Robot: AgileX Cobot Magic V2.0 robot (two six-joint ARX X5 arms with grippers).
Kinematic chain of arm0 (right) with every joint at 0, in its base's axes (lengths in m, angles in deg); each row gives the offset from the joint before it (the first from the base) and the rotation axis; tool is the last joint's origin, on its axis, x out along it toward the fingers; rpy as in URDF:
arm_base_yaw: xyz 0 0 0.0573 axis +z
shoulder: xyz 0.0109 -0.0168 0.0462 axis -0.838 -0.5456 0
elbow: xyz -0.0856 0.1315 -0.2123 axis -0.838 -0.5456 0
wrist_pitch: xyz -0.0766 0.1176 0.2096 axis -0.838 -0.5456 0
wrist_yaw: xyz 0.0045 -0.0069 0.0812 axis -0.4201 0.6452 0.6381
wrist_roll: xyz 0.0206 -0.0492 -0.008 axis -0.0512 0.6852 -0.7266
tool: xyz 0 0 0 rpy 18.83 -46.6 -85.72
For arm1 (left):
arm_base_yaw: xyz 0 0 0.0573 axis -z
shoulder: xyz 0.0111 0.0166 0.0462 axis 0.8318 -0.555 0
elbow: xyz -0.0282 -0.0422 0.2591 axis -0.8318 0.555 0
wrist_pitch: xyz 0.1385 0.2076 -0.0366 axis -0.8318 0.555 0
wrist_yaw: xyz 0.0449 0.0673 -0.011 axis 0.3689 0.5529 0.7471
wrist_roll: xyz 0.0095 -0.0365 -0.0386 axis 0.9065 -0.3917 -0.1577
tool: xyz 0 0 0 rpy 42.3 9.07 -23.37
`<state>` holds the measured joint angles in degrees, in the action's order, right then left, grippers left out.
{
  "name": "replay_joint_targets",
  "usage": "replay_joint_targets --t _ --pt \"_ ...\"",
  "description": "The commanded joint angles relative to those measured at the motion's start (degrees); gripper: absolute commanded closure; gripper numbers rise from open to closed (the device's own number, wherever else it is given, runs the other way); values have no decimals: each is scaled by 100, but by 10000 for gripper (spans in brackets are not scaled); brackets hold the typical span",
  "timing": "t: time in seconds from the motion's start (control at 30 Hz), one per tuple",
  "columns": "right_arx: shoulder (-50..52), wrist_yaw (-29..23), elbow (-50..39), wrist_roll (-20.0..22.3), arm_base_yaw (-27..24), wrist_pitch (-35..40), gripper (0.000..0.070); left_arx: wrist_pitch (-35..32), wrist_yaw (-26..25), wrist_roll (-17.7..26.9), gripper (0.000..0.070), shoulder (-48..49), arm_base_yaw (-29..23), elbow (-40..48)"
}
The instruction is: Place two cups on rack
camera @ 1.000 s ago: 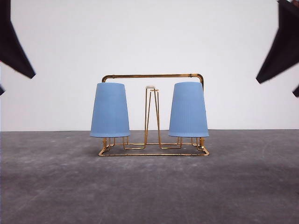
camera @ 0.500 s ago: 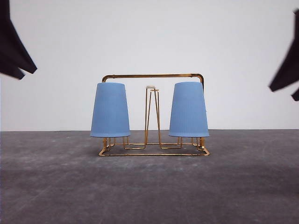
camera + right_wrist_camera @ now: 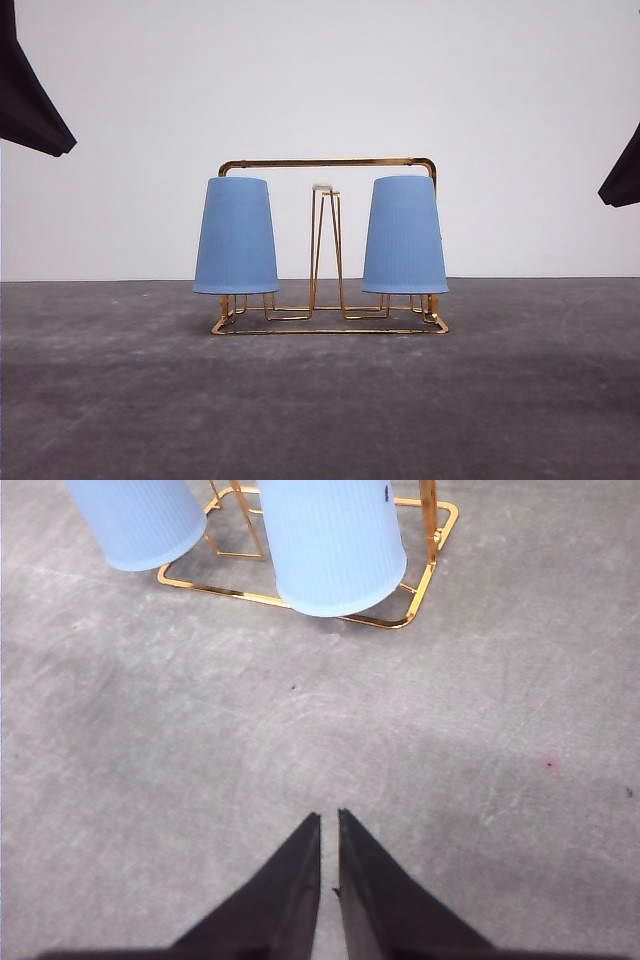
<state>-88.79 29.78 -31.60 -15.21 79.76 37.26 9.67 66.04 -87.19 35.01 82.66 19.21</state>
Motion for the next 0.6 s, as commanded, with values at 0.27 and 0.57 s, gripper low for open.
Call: replay_joint_targets --t 0.27,0.57 --pt "-21 -15 50 -13 22 58 672 -1493 393 452 700 1631 -176 1437" --pt "-20 -13 50 -13 24 59 672 -2496 492 446 700 3856 -1798 3277"
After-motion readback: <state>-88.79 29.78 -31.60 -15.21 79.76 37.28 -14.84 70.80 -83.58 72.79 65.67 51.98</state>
